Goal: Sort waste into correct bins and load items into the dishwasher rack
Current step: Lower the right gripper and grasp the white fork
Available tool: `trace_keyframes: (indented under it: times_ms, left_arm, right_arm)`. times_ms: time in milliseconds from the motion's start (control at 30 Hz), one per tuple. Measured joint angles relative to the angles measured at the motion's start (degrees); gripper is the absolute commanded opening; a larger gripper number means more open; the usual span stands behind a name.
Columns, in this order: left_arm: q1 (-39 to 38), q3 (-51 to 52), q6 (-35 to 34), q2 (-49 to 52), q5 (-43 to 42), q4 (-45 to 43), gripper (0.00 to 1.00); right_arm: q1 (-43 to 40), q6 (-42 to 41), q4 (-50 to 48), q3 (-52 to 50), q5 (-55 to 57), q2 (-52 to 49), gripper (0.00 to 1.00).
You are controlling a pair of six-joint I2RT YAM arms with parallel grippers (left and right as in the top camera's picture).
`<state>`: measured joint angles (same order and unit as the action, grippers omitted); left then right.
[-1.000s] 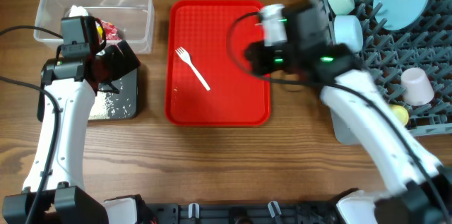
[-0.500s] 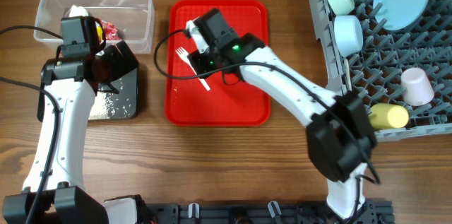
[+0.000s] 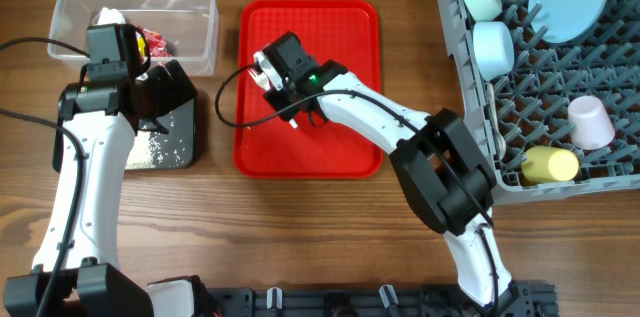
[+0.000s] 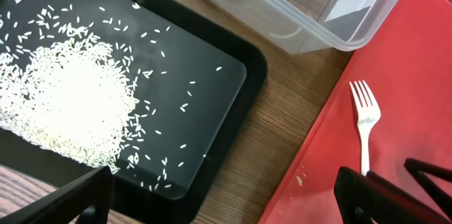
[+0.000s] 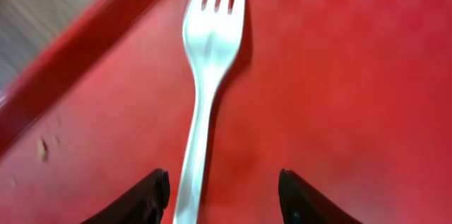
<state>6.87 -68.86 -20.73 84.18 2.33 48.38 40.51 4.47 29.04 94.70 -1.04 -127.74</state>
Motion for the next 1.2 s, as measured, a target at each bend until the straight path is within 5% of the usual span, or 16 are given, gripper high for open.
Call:
trace_keyframes:
  times_ms: [267,400,500,1200]
  left_arm:
    - [0.0,0.0,0.0,0.0,0.0,0.0,1.00]
    - [0.0,0.0,0.0,0.0,0.0,0.0,1.00]
    - [0.0,0.0,0.0,0.0,0.0,0.0,1.00]
    - [0.0,0.0,0.0,0.0,0.0,0.0,1.00]
  right_arm:
    - [0.0,1.2,7.1,0.9,-1.3,-1.3,0.53]
    - [0.0,1.6,8.4,1.1,-1.5,-1.3,0.22]
    - [-0.1,1.1,8.5,1.1,-1.5,-1.3,0.07]
    - [-2.2,-4.1,18.5,0.5,-2.4,1.2,0.04]
